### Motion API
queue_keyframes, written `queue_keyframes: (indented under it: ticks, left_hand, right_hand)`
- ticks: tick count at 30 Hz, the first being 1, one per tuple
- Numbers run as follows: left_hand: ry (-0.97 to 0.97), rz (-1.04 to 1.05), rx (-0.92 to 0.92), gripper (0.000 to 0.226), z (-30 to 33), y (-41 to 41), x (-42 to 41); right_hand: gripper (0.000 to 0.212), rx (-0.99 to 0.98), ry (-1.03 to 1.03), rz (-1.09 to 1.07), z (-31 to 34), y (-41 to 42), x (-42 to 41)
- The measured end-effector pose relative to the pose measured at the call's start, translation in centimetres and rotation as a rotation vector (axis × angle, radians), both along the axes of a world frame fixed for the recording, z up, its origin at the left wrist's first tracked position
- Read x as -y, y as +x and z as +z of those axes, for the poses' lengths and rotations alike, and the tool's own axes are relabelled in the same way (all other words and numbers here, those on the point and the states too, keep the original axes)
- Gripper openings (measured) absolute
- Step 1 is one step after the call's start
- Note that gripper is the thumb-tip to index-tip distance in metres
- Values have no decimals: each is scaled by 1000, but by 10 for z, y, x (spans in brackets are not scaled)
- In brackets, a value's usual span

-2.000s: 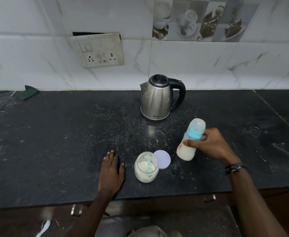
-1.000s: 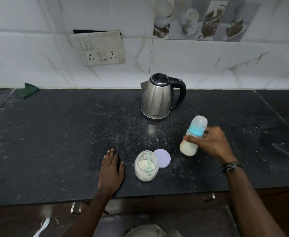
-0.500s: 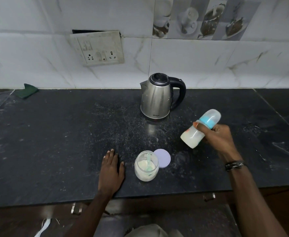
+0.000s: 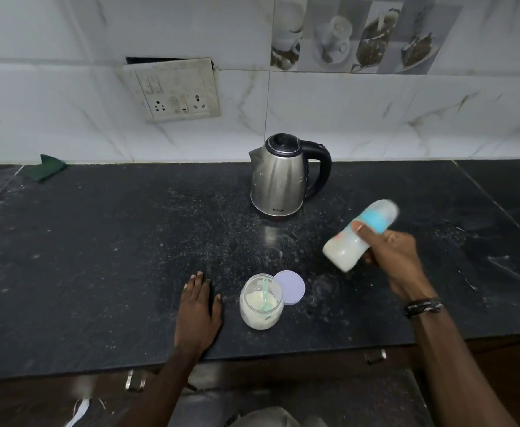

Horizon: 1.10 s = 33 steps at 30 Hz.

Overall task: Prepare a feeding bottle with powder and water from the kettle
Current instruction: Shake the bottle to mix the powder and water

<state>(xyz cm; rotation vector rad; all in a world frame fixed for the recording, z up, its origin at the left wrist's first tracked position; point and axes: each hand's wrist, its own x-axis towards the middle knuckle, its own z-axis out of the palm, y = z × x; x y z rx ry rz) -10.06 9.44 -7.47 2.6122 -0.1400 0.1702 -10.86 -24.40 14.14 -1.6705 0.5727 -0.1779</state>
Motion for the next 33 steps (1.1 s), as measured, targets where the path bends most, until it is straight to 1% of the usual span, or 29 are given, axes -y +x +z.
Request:
queue_keyframes:
  ticks: [1, 2, 3, 5, 6, 7, 9, 10, 13, 14, 16, 17, 20, 23, 24, 25, 26, 27, 29, 30, 31, 33]
  left_hand:
    - [-5, 0, 6, 62, 0, 0, 0]
    - [-8, -2, 13, 62, 1, 0, 0]
    - [-7, -3, 16, 62, 2, 1, 0]
    - [-1, 3, 9, 62, 2, 1, 1]
    - [1, 4, 4, 61, 1, 0, 1]
    - [2, 4, 4, 61, 0, 0, 0]
    - [-1, -1, 13, 61, 0, 0, -1]
    - [-1, -3, 12, 62, 0, 0, -1]
    - [6, 1, 1, 60, -1, 1, 0]
    - [5, 1, 3, 60, -2, 1, 0]
    - [-3, -4, 14, 59, -2, 1, -1]
    - [-1, -8, 18, 60, -1, 1, -1]
    - [8, 0, -1, 60, -2, 1, -1]
    - [-7, -3, 13, 61, -2, 1, -2]
    - [-9, -6, 17, 60, -1, 1, -2]
    - [-8, -6, 12, 60, -1, 2, -1]
    - [-5, -5, 2, 60, -1, 2, 0]
    - [-1, -4, -6, 60, -1, 2, 0]
    - [-5, -5, -3, 60, -2, 1, -1]
    - [-9, -8, 5, 61, -2, 1, -2]
    - [-9, -10, 8, 61, -1, 2, -2]
    - [0, -12, 0, 60, -1, 2, -1]
  right_hand:
    - [24, -39, -31, 121, -1, -2, -1]
    - [23, -60, -49, 187, -3, -4, -2]
    - [23, -43, -57, 175, -5, -5, -2]
    - [23, 34, -10, -11, -6, -3, -1]
    - [24, 39, 29, -88, -6, -2, -1]
    - [24, 21, 25, -60, -6, -1, -2]
    - [22, -53, -22, 137, -7, -3, -4]
    - [20, -56, -35, 150, -8, -3, -5]
    - [24, 13, -25, -25, -5, 1, -4]
    - [23, -5, -43, 14, -5, 1, -4]
    - [18, -45, -69, 179, -3, -1, -7]
    - [19, -34, -61, 184, -4, -2, -7]
    - [24, 13, -59, 21, -3, 3, -4]
    - [17, -52, -127, 216, -6, 2, -7]
    - [17, -50, -135, 213, -8, 1, -8]
    - [17, -19, -138, 164, -9, 2, -6]
    - [18, -8, -171, 89, -10, 4, -4]
    - [21, -10, -226, 63, -10, 5, -1]
    - [27, -111, -339, 187, -11, 4, -3]
    - [27, -118, -328, 262, -13, 3, -4]
    - [26, -92, -306, 279, -12, 1, -7]
    - [24, -31, -314, 167, -11, 4, -7]
